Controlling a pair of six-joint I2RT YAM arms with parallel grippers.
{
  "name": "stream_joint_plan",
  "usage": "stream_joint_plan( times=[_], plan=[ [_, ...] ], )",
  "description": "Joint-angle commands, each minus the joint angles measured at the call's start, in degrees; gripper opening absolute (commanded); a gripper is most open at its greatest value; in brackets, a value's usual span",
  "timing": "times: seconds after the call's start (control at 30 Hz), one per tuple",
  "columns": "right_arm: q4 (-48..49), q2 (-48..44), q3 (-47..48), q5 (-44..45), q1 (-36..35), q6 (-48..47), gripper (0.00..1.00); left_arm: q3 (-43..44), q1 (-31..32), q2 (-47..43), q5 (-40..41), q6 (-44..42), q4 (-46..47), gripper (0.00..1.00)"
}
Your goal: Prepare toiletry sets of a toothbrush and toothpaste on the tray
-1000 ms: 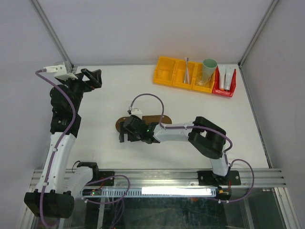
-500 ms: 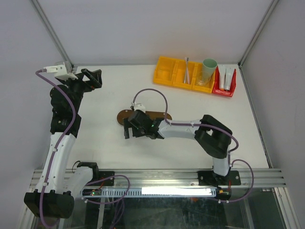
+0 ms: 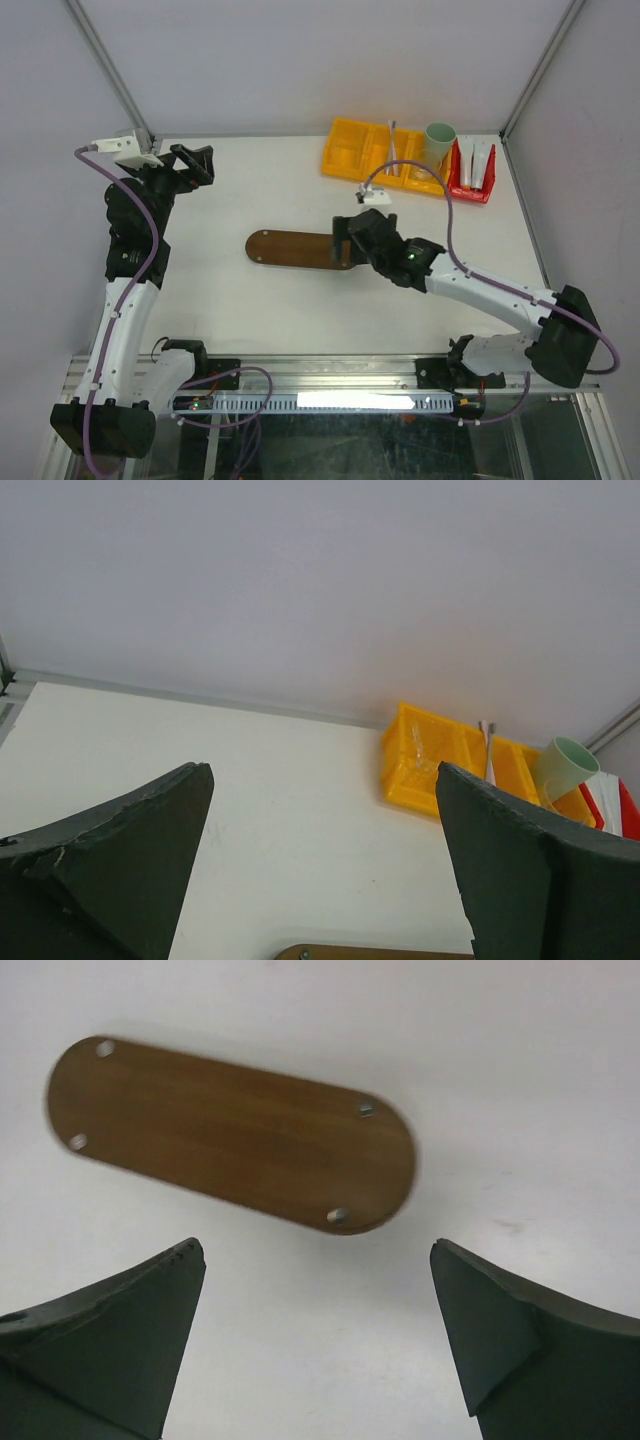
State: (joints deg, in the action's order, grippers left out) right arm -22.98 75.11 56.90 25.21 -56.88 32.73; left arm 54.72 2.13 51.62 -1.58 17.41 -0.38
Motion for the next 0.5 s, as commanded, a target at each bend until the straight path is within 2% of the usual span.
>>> stream_joint_plan(
  times=[0.0, 0.2, 0.37, 0.47],
  plan=[
    [-2.4, -6.7, -2.8, 3.0, 9.2, -3.9, 1.00, 2.2, -0.7, -0.7, -1.3, 0.4, 1.4, 0.99],
    [-2.0, -6.4, 2.0, -3.4, 26.8, -7.6, 1.00, 2.5, -0.6, -0.1, -2.7, 0.8, 1.4, 0.99],
    [-3.5, 3.3, 11.7, -9.3, 40.3, -9.5, 0.98, 2.4, -0.6, 0.3, -2.9, 0.6, 1.4, 0.99],
    [-4.9, 11.5, 19.1, -10.8, 44.6, -9.9, 0.94, 2.4, -0.7, 0.9, -3.5, 1.1, 1.6, 0.99]
  ],
)
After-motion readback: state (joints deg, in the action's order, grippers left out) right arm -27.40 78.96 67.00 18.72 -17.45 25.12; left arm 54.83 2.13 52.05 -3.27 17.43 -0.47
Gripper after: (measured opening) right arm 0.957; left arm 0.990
